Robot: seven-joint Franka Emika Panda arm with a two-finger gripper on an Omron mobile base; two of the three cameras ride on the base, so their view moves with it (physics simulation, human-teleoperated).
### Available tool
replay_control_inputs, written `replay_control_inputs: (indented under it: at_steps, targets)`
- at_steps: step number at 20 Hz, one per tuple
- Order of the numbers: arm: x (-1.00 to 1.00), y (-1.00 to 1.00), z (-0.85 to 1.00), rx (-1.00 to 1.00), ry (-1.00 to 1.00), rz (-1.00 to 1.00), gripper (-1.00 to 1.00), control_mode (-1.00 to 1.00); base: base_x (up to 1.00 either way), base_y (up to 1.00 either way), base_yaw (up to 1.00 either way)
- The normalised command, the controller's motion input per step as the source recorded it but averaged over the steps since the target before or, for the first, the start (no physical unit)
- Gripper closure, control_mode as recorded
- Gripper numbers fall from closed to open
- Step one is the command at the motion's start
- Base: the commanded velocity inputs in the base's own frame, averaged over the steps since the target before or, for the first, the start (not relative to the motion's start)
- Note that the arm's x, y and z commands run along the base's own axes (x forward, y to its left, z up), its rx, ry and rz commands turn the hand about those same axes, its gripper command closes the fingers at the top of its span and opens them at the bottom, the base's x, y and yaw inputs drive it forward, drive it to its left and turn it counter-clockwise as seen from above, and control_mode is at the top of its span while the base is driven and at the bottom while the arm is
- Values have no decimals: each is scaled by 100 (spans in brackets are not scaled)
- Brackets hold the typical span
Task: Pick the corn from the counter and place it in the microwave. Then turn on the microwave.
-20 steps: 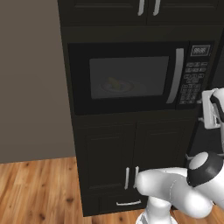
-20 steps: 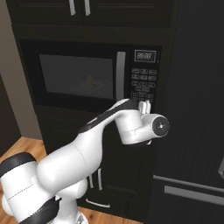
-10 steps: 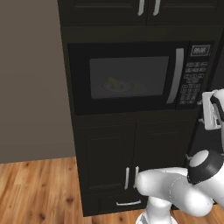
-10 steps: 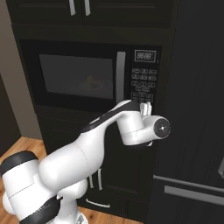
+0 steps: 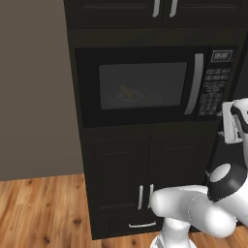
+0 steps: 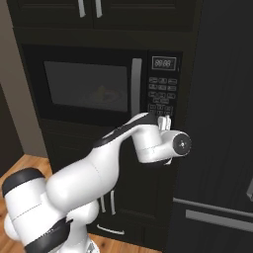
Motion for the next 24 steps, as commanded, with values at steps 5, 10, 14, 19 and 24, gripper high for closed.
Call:
replay_control_inputs:
  at_steps: [5,10,14,19,24]
  targets:
    - [11,0,0,1,0,0,-100,-100,0,0,0]
    - [4,0,-2,1,0,0,-100,-100,0,0,0]
    - [0,-1,-5,1,0,0,-100,-100,0,0,0]
    - [1,0,-5,1,0,0,-100,-100,0,0,0]
    - [9,0,-1,1,0,0,-100,-100,0,0,0]
